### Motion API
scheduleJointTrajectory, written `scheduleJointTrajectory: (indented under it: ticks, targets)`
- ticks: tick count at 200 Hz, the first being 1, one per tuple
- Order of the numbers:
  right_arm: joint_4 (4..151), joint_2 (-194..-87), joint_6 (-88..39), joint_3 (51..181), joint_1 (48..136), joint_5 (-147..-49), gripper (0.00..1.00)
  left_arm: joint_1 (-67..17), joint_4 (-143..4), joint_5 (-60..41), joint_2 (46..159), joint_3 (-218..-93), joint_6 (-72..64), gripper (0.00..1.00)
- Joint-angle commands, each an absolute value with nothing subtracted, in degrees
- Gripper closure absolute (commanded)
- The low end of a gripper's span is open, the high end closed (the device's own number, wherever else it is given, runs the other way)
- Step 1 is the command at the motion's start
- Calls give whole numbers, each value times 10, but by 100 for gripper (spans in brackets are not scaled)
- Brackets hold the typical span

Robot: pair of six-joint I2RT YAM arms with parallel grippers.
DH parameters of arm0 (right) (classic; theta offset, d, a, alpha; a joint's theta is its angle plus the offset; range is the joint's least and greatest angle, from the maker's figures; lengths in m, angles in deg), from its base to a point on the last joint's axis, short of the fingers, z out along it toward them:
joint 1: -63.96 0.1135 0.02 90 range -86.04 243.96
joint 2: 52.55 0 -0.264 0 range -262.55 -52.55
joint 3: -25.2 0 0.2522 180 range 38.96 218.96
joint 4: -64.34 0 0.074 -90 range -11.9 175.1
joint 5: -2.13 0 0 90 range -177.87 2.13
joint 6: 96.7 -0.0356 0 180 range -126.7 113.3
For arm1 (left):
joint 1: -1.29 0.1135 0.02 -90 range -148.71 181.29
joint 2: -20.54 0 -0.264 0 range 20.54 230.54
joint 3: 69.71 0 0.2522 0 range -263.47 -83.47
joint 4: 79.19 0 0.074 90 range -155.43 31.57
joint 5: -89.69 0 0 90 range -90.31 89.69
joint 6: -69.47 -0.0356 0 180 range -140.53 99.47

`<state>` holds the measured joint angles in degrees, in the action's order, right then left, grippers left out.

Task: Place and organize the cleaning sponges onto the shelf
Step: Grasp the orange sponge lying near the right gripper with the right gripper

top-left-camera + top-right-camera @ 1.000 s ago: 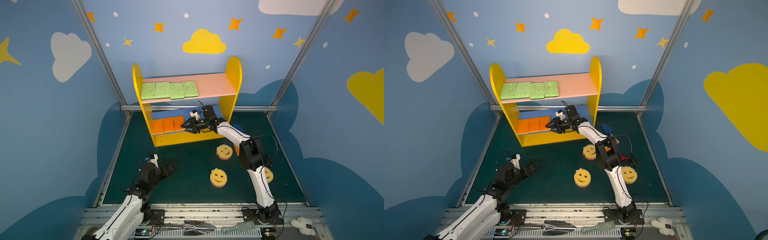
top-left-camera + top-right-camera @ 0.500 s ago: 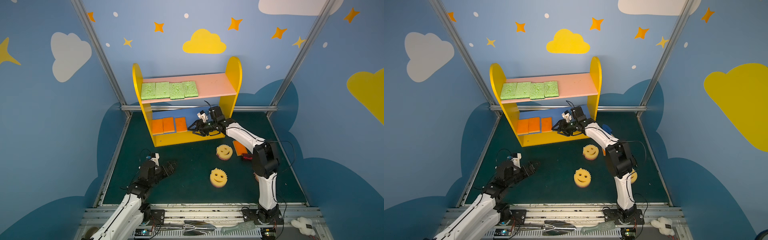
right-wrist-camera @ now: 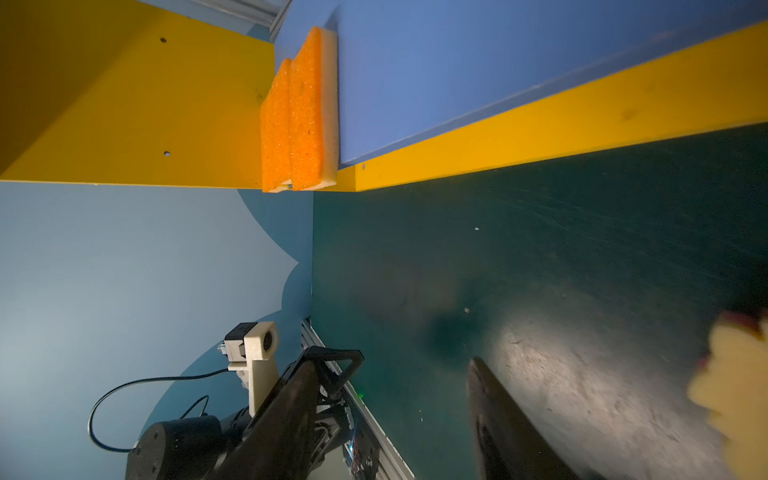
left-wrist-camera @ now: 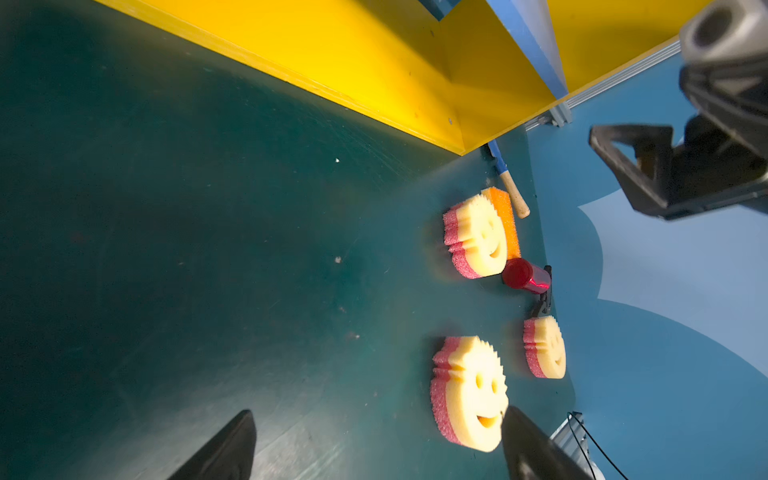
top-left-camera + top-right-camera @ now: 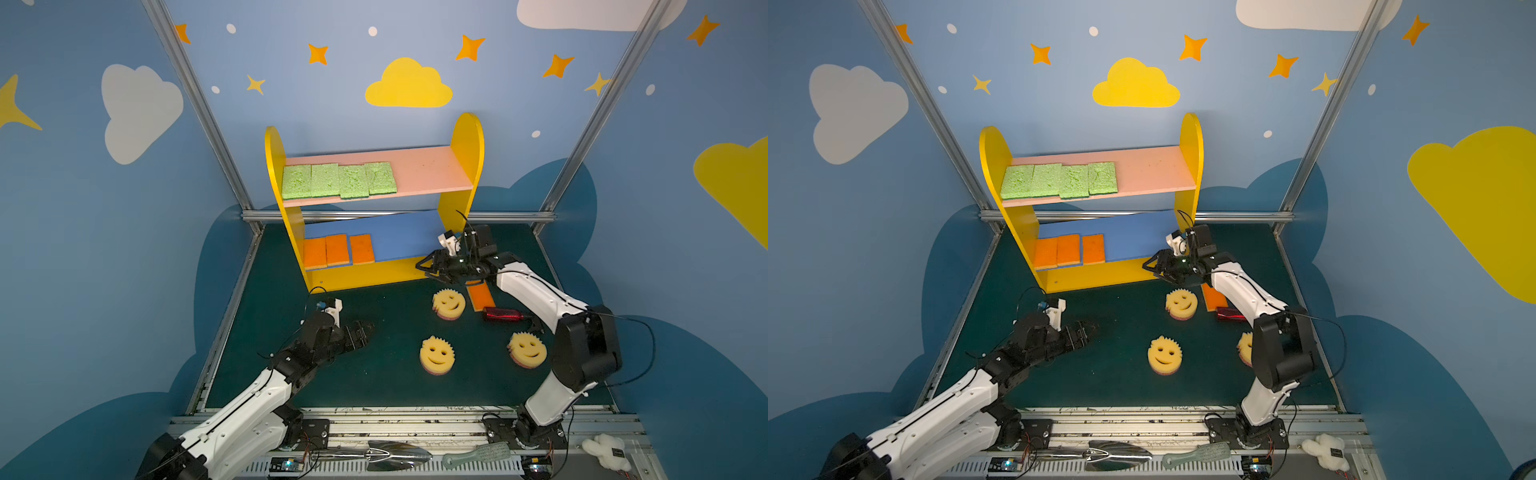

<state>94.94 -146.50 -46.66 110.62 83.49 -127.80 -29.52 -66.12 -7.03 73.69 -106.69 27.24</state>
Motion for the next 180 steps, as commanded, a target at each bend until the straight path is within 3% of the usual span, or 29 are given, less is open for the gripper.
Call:
scheduleJointTrajectory:
  ticks: [1,39,68,100,180]
  targets:
    - [937,-1419,-450,1045,788,-1289,40,-315,-716,-55,786,-1097,267,10]
    - [940,-1371,-430,955,687,-1282,35,-350,-762,-67,916,-1163,262,8]
    - [986,-1368,-378,941,645,-1184,28,-365,-803,-81,983,-1189,271,5]
    - [1011,-1392,-309,965,652,-1090,18,-369,-824,-82,1008,-1187,278,5]
    - [1167,-1561,-213,1141,702,-898,14,-370,-810,-63,975,-1137,262,1]
